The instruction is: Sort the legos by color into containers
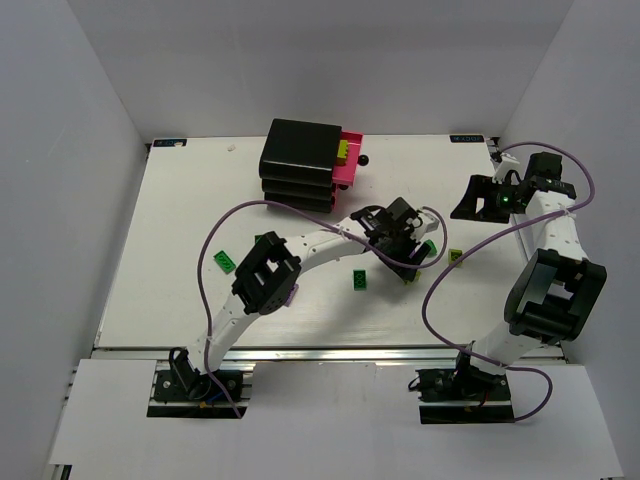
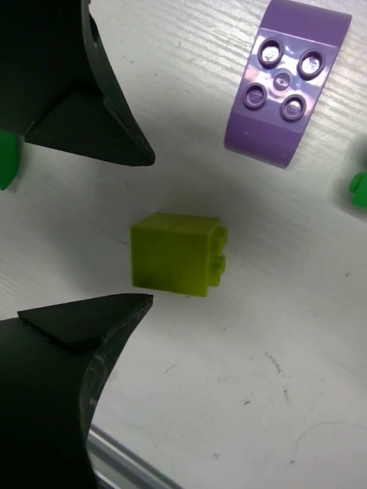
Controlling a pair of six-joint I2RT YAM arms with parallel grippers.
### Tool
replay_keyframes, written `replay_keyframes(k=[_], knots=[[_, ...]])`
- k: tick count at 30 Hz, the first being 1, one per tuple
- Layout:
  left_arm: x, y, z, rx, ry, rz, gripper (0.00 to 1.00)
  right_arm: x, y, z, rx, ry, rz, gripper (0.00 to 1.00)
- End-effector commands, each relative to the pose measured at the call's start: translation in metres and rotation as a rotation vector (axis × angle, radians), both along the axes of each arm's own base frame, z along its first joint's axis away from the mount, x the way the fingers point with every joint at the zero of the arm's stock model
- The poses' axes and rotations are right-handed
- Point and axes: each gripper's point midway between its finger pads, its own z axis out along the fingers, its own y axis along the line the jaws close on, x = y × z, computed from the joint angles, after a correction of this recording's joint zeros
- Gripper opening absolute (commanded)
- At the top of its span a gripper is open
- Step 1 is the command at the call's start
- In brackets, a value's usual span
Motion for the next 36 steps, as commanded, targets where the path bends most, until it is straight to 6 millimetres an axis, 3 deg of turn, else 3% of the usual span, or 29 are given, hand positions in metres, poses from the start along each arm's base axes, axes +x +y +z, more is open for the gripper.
replay_keyframes(k=[1,11,21,25,33,36], knots=[[0.004,-0.013,0.007,-0.017,-0.042,0.020,0.77,0.003,0.000,0.015,0.009,-0.045,0.015,0.81],[0.008,-0.011,0.002,0.018,-0.069,0.064,0.74,0.003,0.001,0.014,0.024,-0.049,0.025,0.81],[0.008,-0.016,-0.002,0.007,-0.057,0.054,0.63,0.000,0.001,0.015,0.034,-0.054,0.026,0.80],[0.004,-0.016,-0.003,0.005,-0.045,0.041,0.55,-0.001,0.002,0.014,0.032,-0.053,0.030,0.79],[-0.005,-0.023,0.006,-0.025,-0.032,0.011,0.27,-0.005,0.008,0.017,0.044,-0.061,0.075,0.78],[-0.009,-0.024,0.023,-0.056,-0.024,-0.005,0.21,-0.020,0.028,0.023,0.105,-0.103,0.247,0.89]])
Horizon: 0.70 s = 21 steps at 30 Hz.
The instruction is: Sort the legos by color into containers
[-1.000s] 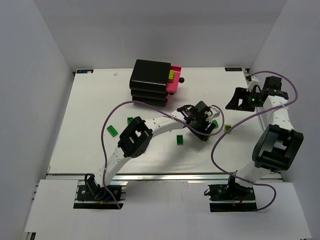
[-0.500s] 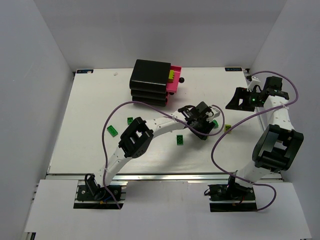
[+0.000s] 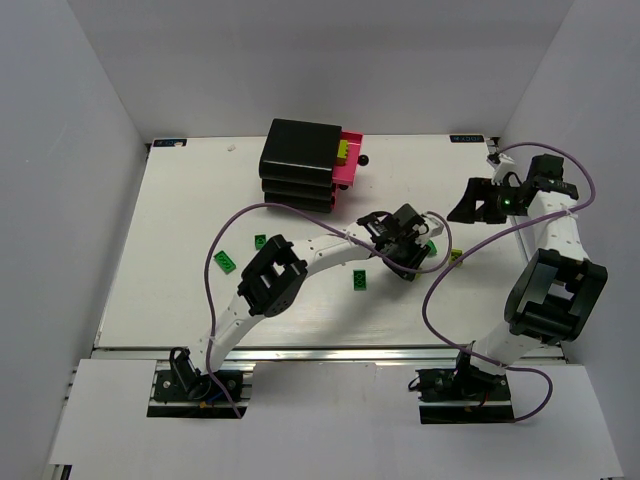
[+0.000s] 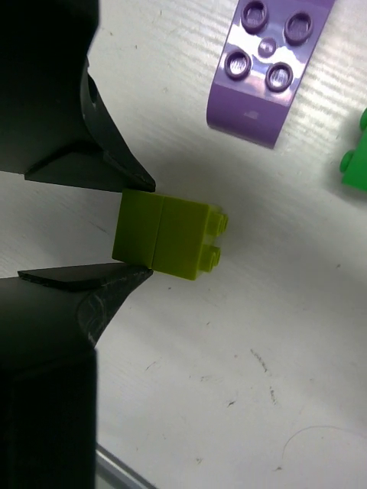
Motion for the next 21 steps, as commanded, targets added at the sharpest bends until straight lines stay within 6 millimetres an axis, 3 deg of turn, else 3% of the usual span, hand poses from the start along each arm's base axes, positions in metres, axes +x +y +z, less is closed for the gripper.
replay_keyframes(k=[1,2,3,4,5,6,10,12,14,15,17,21], knots=[[-0.014,-0.008,0.035,-0.077,0.020,-0.050,0.20,-0.017,0.023,0.023,0.066,-0.098,0.221,0.89],[-0.010,-0.005,0.040,-0.108,0.020,-0.046,0.19,-0.033,0.036,0.030,0.139,-0.089,0.290,0.89],[-0.010,-0.003,0.071,-0.173,0.010,-0.043,0.17,-0.036,0.039,0.030,0.113,-0.164,0.385,0.89],[-0.020,0.006,0.065,-0.188,0.052,-0.055,0.13,-0.038,0.043,0.036,0.130,-0.204,0.436,0.89],[-0.016,0.013,0.072,-0.209,0.058,-0.048,0.12,-0.043,0.045,0.036,0.126,-0.229,0.483,0.89],[-0.017,0.020,0.096,-0.247,0.032,-0.058,0.10,-0.056,0.049,0.033,0.112,-0.277,0.581,0.89],[-0.033,0.041,0.121,-0.292,0.083,-0.128,0.05,-0.066,0.051,0.021,0.009,-0.401,0.718,0.88],[-0.034,0.049,0.123,-0.302,0.109,-0.137,0.04,-0.076,0.056,0.008,-0.009,-0.405,0.775,0.89],[-0.044,0.048,0.138,-0.353,0.127,-0.174,0.03,-0.080,0.063,0.001,0.000,-0.391,0.808,0.88],[-0.045,0.052,0.131,-0.352,0.159,-0.159,0.03,-0.081,0.065,-0.002,0.009,-0.384,0.812,0.86],[-0.051,0.050,0.144,-0.403,0.163,-0.182,0.00,-0.087,0.077,-0.003,0.038,-0.406,0.845,0.85],[-0.052,0.053,0.143,-0.422,0.179,-0.186,0.00,-0.095,0.109,0.010,0.117,-0.470,0.905,0.85]])
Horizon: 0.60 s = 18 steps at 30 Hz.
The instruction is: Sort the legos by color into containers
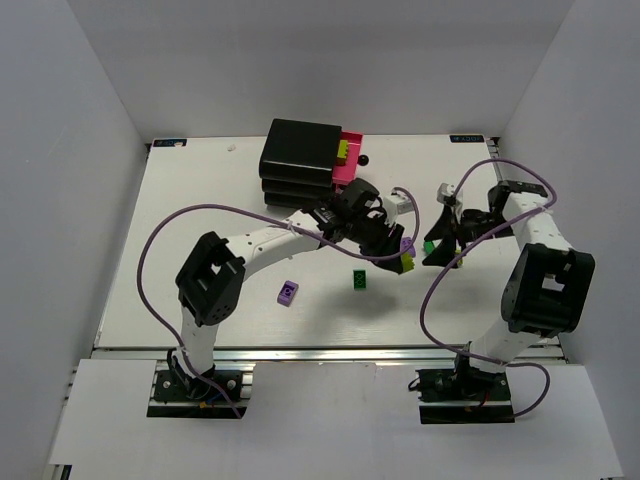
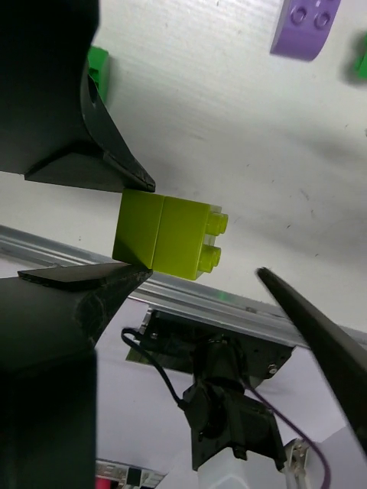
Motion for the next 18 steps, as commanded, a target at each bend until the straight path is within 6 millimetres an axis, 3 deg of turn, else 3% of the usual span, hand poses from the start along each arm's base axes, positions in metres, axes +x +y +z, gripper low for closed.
replay_keyframes(k=[1,6,18], knots=[[-0.016,0.000,0.018,-0.067,0.023,-0.065,0.00,-0.007,0.032,0.027,0.112,-0.099,0.079,0.85],[-0.014,0.006,0.018,-0.053,0.000,-0.082,0.00,-0.012,0.059,0.035,0.163,-0.067,0.140,0.82],[-0.006,0.013,0.015,-0.016,-0.074,-0.070,0.00,-0.041,0.084,0.026,0.150,-0.033,0.252,0.79]])
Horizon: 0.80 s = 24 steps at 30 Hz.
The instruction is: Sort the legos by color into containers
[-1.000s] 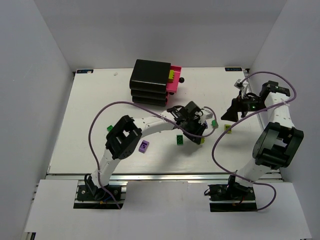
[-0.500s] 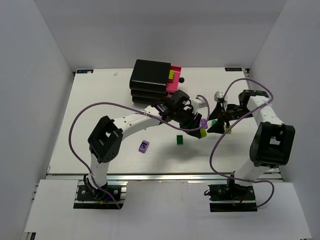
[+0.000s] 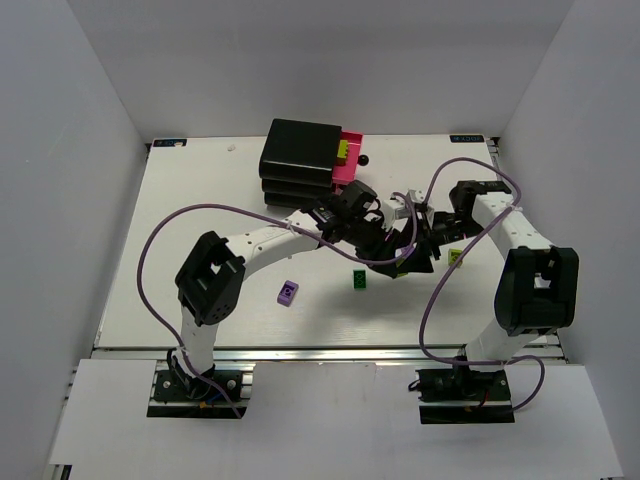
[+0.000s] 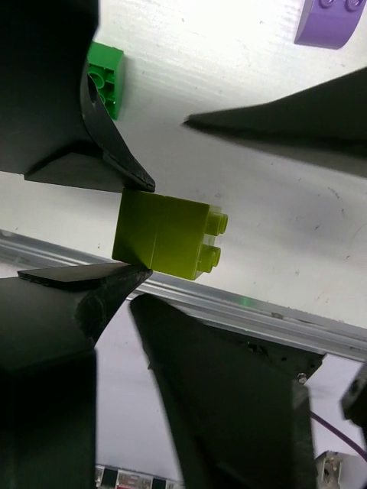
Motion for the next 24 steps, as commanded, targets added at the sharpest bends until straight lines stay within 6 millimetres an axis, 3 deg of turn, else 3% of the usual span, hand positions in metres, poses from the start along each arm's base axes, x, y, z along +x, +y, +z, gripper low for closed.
replay_keyframes(k=[1,7,16,24], knots=[[0.004,0.002,0.027,-0.044,-0.090,-0.009,0.00,-0.012,0.008,0.012,0.032,-0.013,0.023,0.79],[0.010,0.006,0.031,-0.031,-0.142,0.001,0.00,-0.011,0.011,0.007,0.010,0.000,0.044,0.73],[0.012,0.019,0.038,-0.027,-0.223,0.025,0.00,-0.007,0.011,0.002,-0.007,-0.004,0.057,0.74],[0.013,0.016,0.043,-0.048,-0.229,0.024,0.00,-0.002,0.014,0.002,0.006,0.002,0.061,0.70]])
